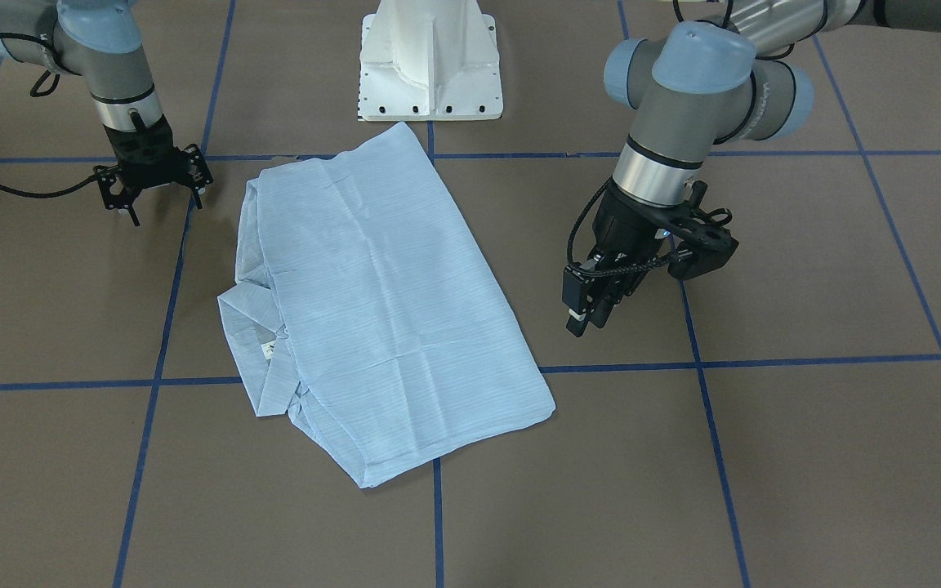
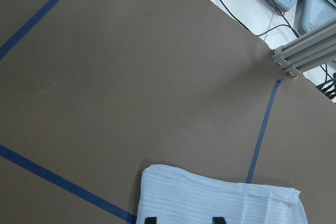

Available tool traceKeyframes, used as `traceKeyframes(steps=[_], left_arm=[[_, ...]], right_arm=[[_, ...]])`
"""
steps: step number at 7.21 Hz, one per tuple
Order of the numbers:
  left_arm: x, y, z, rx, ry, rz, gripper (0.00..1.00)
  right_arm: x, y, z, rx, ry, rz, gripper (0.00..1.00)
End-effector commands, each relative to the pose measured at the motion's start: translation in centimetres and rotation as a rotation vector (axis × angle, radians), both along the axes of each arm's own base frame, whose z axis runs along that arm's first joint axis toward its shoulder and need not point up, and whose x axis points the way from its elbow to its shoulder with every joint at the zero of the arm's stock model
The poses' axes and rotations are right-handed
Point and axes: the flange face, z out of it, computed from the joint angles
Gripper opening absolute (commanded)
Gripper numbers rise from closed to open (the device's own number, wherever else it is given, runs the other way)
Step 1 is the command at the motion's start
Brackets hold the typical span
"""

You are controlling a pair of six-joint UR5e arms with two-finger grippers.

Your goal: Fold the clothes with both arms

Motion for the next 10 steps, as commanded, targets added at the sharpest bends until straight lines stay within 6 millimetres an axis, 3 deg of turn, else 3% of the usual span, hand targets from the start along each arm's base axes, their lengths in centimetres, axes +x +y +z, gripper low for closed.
traceKeyframes(steps=[1, 4, 7, 10], left_arm=[[-0.4, 0.4, -0.5, -0.005, 0.009, -0.005, 0.46], [-0.6, 0.7, -0.9, 0.002, 0.016, -0.005, 0.46], [-0.6, 0.8, -1.1, 0.005, 0.019, -0.003, 0.46], [-0.6, 0.8, -1.1, 0.007, 0.020, -0.005, 0.46]], right_arm=[[-1.2, -0.6, -2.4, -0.049, -0.087, 0.074, 1.00], [-3.2, 0.1, -5.6, -0.451, -0.351, 0.409, 1.00], [-4.9, 1.9, -6.2, -0.783, -0.485, 0.688, 0.99], [-6.4, 3.9, -6.2, -0.874, -0.495, 0.748, 0.98]])
